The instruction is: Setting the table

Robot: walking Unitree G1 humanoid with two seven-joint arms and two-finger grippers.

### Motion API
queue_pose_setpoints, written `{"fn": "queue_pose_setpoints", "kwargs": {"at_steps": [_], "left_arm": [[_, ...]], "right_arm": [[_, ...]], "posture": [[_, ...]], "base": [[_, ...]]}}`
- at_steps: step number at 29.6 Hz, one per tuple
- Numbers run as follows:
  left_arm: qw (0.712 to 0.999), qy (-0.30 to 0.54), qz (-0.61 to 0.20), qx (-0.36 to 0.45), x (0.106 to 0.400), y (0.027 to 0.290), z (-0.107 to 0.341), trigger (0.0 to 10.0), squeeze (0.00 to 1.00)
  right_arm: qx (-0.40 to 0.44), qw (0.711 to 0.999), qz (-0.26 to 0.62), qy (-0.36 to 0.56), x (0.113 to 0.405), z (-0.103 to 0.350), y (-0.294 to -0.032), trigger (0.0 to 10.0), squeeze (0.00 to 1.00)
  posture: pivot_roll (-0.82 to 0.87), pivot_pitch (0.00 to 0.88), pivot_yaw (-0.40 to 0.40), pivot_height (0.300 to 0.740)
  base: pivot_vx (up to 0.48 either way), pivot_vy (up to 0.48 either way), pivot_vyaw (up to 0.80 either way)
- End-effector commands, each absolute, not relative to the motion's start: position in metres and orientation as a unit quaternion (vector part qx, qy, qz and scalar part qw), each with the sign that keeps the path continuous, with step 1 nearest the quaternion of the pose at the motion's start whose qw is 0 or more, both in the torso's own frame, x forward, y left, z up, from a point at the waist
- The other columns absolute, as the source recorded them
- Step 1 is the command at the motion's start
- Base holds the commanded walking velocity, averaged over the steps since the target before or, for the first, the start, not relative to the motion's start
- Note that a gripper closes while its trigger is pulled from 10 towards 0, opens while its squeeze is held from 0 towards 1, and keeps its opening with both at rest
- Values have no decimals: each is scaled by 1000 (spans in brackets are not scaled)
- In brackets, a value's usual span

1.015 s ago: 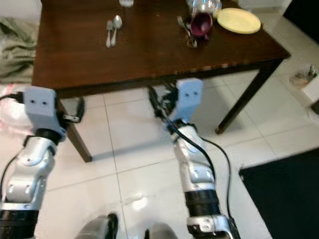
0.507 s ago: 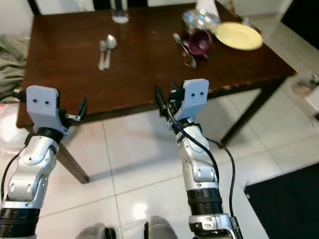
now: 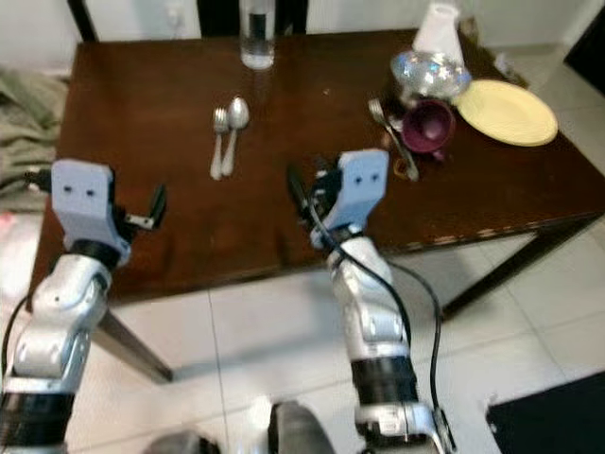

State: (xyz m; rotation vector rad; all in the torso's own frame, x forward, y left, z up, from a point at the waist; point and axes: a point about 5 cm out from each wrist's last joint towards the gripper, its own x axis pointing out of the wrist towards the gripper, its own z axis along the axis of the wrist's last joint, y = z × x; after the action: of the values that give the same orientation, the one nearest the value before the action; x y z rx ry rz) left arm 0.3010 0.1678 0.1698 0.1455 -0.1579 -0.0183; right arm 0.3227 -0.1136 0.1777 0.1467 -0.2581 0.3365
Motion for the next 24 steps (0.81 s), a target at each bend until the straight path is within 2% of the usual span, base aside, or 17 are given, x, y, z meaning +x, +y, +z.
{"fn": "queue_pose_setpoints", "kwargs": {"at_steps": [1,6,15,24], "left_arm": [[995,-65,-5,79,299,171,163,10000,0],[995,-62,-7,80,298,170,162,10000,0],[995,-56,-13,75,296,168,160,10000,0],[996,-58,-5,74,298,177,164,10000,0]], "right_arm": [[75,974,174,-121,321,174,-109,10000,0],[73,967,211,-119,318,176,-100,10000,0],[76,959,249,-115,318,180,-83,10000,0],[48,946,308,-87,320,179,-55,10000,0]], "posture": [[-78,39,24,740],[-80,42,24,740],[-77,46,22,740],[-67,54,24,740]], "base": [[480,0,0],[454,0,0],[0,0,0],[0,0,0]]}}
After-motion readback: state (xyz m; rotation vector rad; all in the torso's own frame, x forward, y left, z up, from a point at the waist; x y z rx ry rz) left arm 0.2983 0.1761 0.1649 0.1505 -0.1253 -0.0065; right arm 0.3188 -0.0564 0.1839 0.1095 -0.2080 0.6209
